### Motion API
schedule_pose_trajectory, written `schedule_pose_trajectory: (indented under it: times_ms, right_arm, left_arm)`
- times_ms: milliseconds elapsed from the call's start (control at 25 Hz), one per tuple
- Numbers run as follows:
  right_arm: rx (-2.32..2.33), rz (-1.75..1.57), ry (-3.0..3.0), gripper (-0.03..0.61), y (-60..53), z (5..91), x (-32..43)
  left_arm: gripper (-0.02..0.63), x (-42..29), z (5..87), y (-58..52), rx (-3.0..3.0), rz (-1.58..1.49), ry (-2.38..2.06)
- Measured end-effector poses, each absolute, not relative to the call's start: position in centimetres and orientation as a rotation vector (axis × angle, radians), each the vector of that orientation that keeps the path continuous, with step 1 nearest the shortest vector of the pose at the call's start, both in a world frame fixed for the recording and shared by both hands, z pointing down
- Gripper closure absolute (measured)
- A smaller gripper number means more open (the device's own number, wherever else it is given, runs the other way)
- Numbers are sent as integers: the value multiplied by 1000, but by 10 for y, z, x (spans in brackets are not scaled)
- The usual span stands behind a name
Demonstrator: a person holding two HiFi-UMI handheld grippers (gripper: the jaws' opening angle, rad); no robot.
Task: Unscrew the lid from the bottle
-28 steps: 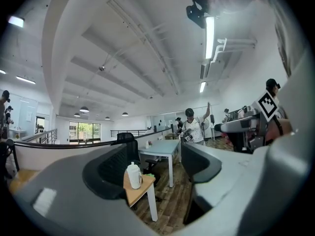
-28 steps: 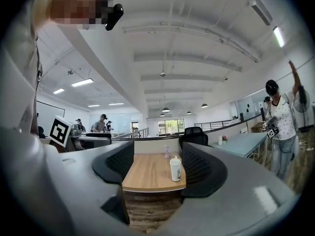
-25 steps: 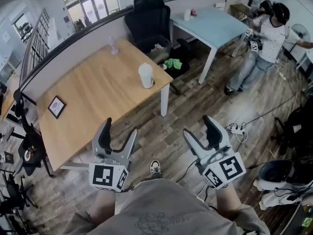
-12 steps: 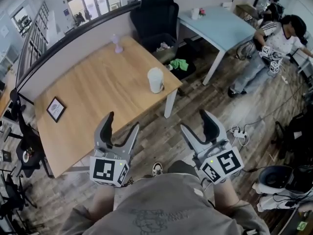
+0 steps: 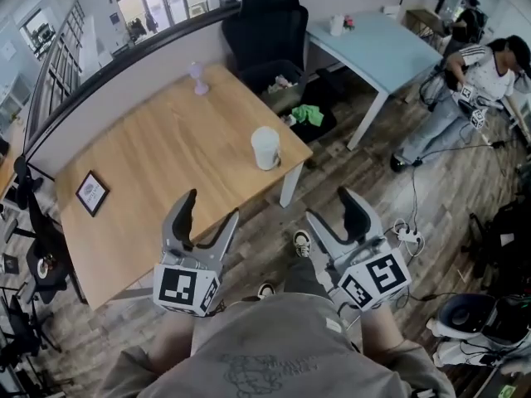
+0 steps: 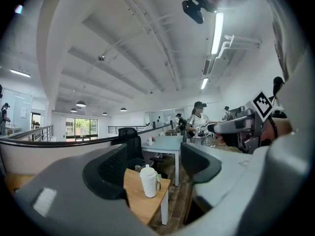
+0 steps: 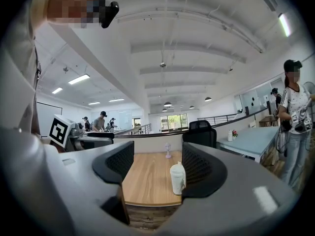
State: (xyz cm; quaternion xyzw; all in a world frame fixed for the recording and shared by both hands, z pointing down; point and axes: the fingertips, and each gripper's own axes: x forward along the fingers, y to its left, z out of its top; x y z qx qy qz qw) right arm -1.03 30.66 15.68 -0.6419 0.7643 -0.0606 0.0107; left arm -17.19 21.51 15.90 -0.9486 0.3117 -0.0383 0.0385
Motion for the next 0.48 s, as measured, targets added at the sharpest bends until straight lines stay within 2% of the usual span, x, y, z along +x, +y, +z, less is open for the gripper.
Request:
schedule_pose_trajectory:
  times_ms: [480]
  right_arm:
    - [-1849,-213,2584,285,192,174,62]
  left_arm:
    - [284,-102,172,118,-2866,-168,1151]
